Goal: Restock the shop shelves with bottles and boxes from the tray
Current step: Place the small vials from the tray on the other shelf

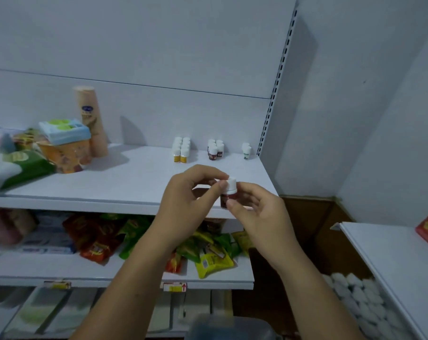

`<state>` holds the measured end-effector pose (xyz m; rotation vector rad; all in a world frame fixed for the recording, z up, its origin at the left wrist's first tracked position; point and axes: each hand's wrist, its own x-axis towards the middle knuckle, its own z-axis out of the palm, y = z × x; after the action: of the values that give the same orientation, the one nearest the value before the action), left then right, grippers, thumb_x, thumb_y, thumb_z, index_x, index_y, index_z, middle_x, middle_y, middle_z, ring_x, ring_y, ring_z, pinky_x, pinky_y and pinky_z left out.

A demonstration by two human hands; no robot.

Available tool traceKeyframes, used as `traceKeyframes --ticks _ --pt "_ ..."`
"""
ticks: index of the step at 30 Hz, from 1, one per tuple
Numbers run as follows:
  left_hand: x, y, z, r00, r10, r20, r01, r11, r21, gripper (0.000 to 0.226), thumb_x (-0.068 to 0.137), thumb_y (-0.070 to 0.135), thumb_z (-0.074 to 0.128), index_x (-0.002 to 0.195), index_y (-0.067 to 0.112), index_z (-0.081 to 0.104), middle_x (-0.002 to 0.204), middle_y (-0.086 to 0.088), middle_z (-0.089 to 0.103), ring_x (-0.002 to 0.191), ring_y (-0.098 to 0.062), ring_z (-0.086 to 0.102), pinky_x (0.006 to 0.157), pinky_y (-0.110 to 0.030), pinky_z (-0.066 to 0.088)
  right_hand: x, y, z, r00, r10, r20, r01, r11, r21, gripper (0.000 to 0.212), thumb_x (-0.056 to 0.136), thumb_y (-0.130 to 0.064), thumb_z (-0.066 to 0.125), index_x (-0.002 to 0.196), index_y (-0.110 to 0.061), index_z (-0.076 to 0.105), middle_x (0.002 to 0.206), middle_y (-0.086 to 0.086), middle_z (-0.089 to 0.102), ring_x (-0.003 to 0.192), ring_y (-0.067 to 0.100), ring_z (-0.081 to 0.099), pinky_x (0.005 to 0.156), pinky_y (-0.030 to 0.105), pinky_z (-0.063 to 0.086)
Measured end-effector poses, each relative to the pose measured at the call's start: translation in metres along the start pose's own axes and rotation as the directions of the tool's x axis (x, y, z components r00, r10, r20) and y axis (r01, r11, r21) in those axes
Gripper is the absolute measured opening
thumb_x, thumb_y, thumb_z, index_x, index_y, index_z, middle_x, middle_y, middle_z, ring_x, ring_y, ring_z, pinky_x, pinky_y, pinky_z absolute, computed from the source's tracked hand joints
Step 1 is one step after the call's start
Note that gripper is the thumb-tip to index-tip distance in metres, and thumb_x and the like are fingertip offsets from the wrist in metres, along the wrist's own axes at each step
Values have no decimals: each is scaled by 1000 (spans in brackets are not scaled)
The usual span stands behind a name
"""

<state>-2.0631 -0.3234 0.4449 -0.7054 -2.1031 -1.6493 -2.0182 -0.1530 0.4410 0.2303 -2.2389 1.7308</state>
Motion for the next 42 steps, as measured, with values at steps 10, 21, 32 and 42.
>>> traceKeyframes --ticks 10,21,32,42 --pt "123 -123 -41 934 -14 358 -254 677 691 61 100 71 42 154 42 41 158 18 45 145 -9 39 117 -34 33 183 91 41 970 115 -214 -162 963 -217 24 97 -19 73 120 -23 70 106 -16 74 96 -5 68 87 15 54" --pt "150 -177 -37 873 -90 480 -312 653 690 75 98 77 35 161 37 30 167 11 33 153 -16 31 124 -40 26 311 182 52 929 243 -278 -342 850 -400 14 100 -9 64 114 -11 63 110 5 70 105 24 66 86 29 46" --pt "153 -187 -38 898 -89 431 -271 659 701 71 98 79 30 159 41 32 165 14 35 151 -11 33 124 -37 27 323 215 60 932 176 -315 -318 816 -483 11 96 -17 65 106 -13 69 107 7 73 101 30 68 86 43 55" --pt "159 -191 -34 902 -75 425 -267 675 688 69 99 77 31 157 39 37 161 15 39 148 -9 36 121 -33 28 319 221 57 947 171 -273 -289 824 -487 19 97 -14 61 113 -22 69 107 3 71 97 22 67 84 36 52"
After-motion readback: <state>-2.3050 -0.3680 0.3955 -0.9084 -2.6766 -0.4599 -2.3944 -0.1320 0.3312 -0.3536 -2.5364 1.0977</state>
